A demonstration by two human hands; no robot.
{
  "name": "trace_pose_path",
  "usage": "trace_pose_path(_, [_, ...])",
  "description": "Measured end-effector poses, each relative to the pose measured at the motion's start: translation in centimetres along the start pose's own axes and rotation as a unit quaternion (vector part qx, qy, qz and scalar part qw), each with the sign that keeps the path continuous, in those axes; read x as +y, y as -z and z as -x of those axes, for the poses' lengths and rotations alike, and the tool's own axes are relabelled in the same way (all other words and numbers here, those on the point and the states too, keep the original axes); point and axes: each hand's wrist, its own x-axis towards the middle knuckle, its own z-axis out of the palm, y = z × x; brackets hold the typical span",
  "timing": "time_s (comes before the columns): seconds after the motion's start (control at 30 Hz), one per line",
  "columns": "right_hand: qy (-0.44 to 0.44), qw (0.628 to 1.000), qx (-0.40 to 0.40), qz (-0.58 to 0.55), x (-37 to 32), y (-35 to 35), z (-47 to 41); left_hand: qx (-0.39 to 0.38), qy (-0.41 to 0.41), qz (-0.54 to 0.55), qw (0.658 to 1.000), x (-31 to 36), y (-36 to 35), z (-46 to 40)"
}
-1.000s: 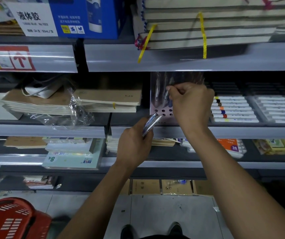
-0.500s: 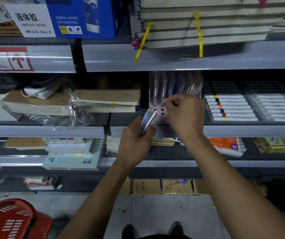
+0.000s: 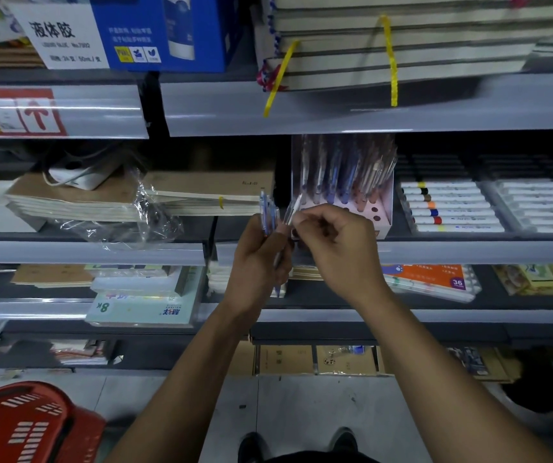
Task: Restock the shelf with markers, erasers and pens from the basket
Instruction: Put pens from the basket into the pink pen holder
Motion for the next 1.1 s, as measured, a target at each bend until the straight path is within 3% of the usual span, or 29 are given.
trace_pose_path(0.3, [-0.052, 0.996, -0.009, -0.078, -0.9, 0.3, -0.3, -0.034, -0.017, 0.004, 0.999, 0.0, 0.4, 0.2])
trace_pose_path(0.57, [-0.030, 0.991, 0.116, -0.064, -1.0, 2.0, -2.2, 0.016, -0.013, 0.007, 1.000, -1.2, 0.6, 0.0])
trace_pose_path(0.67, [-0.008, 0.987, 0.155, -0.034, -0.7, 2.7, -3.0, 0.026, -0.043, -0.082, 0.995, -2.3, 1.0, -0.3])
trace_pose_path(0.87, [0.043, 0.980, 0.190, 0.047, -0.5, 2.5, -4.3, -0.008, -0.100, -0.281, 0.954, -3.6, 1.6, -0.5])
trace_pose_path(1.1, [0.095, 0.972, 0.158, 0.145, -0.6, 1.4, -4.7, -0.025, -0.107, -0.346, 0.932, -3.8, 1.8, -0.4])
